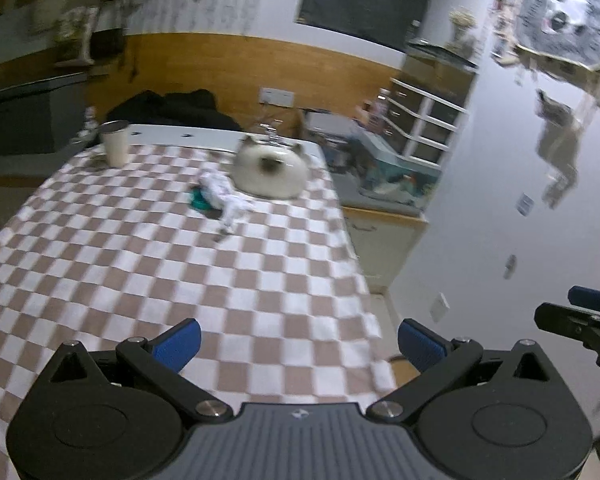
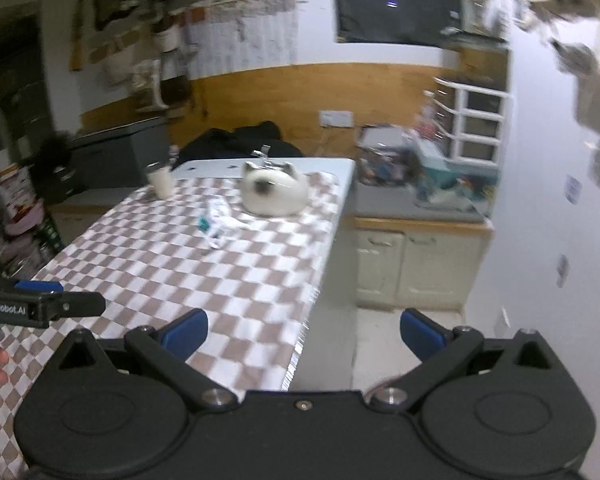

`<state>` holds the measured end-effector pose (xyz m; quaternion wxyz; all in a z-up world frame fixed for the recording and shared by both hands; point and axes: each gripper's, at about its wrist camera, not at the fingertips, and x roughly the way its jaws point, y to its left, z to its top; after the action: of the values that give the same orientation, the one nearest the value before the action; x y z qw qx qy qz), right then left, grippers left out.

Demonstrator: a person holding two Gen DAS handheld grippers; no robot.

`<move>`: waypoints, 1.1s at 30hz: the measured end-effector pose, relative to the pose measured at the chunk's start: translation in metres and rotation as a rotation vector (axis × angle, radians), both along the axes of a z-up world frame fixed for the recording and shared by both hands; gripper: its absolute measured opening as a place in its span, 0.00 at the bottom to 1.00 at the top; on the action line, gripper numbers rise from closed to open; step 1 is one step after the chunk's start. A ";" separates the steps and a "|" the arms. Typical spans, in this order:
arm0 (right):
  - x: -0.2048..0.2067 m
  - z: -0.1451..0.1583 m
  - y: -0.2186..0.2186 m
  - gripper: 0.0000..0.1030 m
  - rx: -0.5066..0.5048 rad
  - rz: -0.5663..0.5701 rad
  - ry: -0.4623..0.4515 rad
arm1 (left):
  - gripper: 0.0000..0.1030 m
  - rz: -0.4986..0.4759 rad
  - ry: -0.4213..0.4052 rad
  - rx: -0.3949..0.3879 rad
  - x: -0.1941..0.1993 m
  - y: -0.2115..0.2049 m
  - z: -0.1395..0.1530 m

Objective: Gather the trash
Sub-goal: 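Lift both tools away from the bin back toward the table, then grasp the white plastic bag with right tool while left tool grasps teal cap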

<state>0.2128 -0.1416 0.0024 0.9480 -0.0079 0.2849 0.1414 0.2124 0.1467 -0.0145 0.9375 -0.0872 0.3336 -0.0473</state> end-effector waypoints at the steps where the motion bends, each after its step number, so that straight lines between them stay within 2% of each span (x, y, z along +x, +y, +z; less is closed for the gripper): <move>1: 0.008 0.002 0.008 1.00 -0.005 0.018 -0.006 | 1.00 0.017 0.000 -0.002 0.004 0.006 0.000; 8: 0.081 0.005 0.054 1.00 -0.022 0.160 -0.053 | 1.00 0.144 0.010 0.011 0.045 0.044 -0.004; 16: 0.199 -0.015 0.109 1.00 -0.009 0.307 -0.071 | 1.00 0.261 -0.011 0.035 0.104 0.076 -0.011; 24: 0.312 -0.053 0.169 1.00 -0.002 0.452 -0.013 | 1.00 0.265 -0.024 0.060 0.169 0.094 -0.030; 28: 0.350 -0.075 0.194 0.98 -0.016 0.494 0.012 | 1.00 0.255 -0.008 0.051 0.194 0.100 -0.045; 33: 0.391 -0.108 0.221 0.91 0.005 0.505 0.085 | 1.00 0.245 0.015 0.052 0.222 0.106 -0.063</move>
<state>0.6039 0.0797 -0.1053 0.8699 -0.0704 0.3134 0.3744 0.4342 0.2528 -0.0774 0.9357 -0.1034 0.3284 0.0768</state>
